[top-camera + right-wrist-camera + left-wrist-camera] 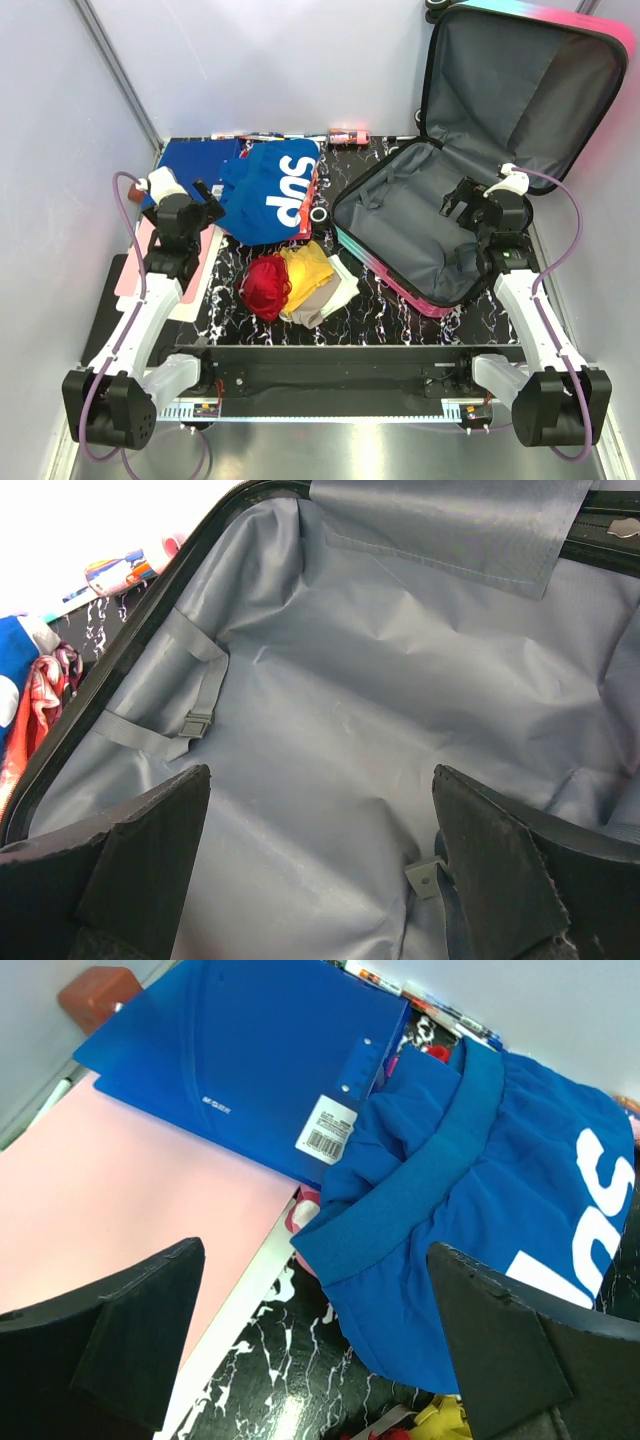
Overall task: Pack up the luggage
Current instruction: Pick up the clothes from the corner of the board.
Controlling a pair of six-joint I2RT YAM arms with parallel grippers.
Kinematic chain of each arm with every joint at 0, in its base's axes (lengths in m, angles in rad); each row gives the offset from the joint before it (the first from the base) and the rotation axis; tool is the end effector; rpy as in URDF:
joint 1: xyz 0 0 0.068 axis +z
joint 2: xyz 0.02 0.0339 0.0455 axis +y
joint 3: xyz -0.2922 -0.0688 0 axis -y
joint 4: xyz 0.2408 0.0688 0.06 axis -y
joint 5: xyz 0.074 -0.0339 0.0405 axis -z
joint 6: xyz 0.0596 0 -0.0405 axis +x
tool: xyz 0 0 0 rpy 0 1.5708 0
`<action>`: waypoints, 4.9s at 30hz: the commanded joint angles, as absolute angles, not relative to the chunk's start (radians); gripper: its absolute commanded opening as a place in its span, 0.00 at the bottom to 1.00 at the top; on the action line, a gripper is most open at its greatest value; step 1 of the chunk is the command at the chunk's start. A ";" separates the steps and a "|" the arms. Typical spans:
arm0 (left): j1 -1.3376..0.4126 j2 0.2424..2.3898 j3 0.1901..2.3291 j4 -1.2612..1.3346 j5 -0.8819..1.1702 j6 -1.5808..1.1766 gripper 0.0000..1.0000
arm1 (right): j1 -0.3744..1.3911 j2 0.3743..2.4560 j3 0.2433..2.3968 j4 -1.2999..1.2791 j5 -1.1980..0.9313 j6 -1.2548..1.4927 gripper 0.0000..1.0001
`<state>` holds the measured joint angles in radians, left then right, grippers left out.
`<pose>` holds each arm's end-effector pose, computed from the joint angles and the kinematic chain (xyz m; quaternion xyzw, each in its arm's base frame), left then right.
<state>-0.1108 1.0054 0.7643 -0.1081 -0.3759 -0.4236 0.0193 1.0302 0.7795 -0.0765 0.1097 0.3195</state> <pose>0.2342 -0.0040 0.3167 -0.2312 0.7783 -0.0011 0.5838 0.2440 -0.0018 0.3196 0.1529 0.7977 0.0541 0.5808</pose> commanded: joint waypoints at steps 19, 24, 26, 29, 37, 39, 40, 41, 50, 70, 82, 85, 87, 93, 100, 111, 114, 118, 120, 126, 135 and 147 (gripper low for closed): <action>-0.115 1.009 1.051 -0.422 -0.152 -0.250 0.99 | 0.087 1.123 0.925 -0.023 -0.026 0.345 1.00; -0.112 1.017 1.016 -0.423 -0.153 -0.233 0.99 | 0.276 1.279 1.061 0.018 -0.033 0.383 1.00; -0.104 1.020 1.022 -0.434 -0.143 -0.218 0.99 | 0.319 1.336 1.124 0.061 -0.089 0.420 1.00; -0.097 0.993 1.017 -0.436 -0.163 -0.203 0.99 | 0.419 1.451 1.233 0.071 -0.084 0.411 1.00; -0.100 0.940 0.971 -0.411 -0.178 -0.192 0.99 | 0.520 1.736 1.440 0.118 -0.196 0.526 1.00; -0.100 0.956 0.971 -0.411 -0.167 -0.204 0.99 | 0.525 1.819 1.479 0.123 -0.233 0.548 1.00; -0.100 0.962 0.968 -0.411 -0.155 -0.206 0.99 | 0.528 1.847 1.518 0.123 -0.248 0.569 0.99; -0.100 0.969 0.968 -0.411 -0.120 -0.207 0.99 | 0.531 1.899 1.538 0.120 -0.262 0.577 0.98; -0.100 0.983 0.966 -0.411 -0.066 -0.222 0.99 | 0.560 2.094 1.704 0.077 -0.238 0.634 0.93; -0.100 0.976 0.966 -0.411 -0.040 -0.224 0.99 | 0.600 2.241 1.804 -0.023 -0.008 0.701 0.94; -0.100 0.985 0.966 -0.414 -0.048 -0.221 0.99 | 0.600 2.275 1.850 -0.026 -0.025 0.729 0.84; -0.100 0.985 0.966 -0.416 -0.048 -0.221 0.99 | 0.600 2.255 1.838 -0.023 -0.023 0.729 0.83; -0.100 0.986 0.968 -0.414 -0.046 -0.221 0.99 | 0.600 2.243 1.832 -0.017 -0.020 0.726 0.82; -0.100 0.985 0.965 -0.416 -0.043 -0.221 0.99 | 0.600 2.249 1.847 -0.015 -0.057 0.723 0.78; -0.100 0.996 0.968 -0.417 -0.046 -0.218 0.99 | 0.598 2.237 1.838 -0.009 -0.069 0.726 0.73; -0.101 0.996 0.966 -0.419 -0.041 -0.221 0.99 | 0.600 2.177 1.789 -0.009 -0.072 0.718 0.73; -0.101 0.994 0.966 -0.419 -0.041 -0.221 0.99 | 0.600 2.183 1.796 0.032 -0.090 0.724 0.70; -0.101 0.991 0.966 -0.417 -0.043 -0.221 0.99 | 0.600 2.212 1.828 0.034 -0.097 0.726 0.69; -0.101 0.991 0.965 -0.419 -0.043 -0.219 0.99 | 0.600 2.227 1.841 0.034 -0.094 0.723 0.69; -0.101 0.989 0.965 -0.417 -0.038 -0.221 0.99 | 0.600 2.264 1.873 0.034 -0.087 0.719 0.68; -0.104 0.991 0.965 -0.417 -0.037 -0.219 0.99 | 0.598 2.336 1.965 0.020 -0.112 0.730 0.66; -0.113 0.997 0.966 -0.419 -0.028 -0.219 0.99 | 0.603 2.382 2.028 -0.063 -0.104 0.706 0.35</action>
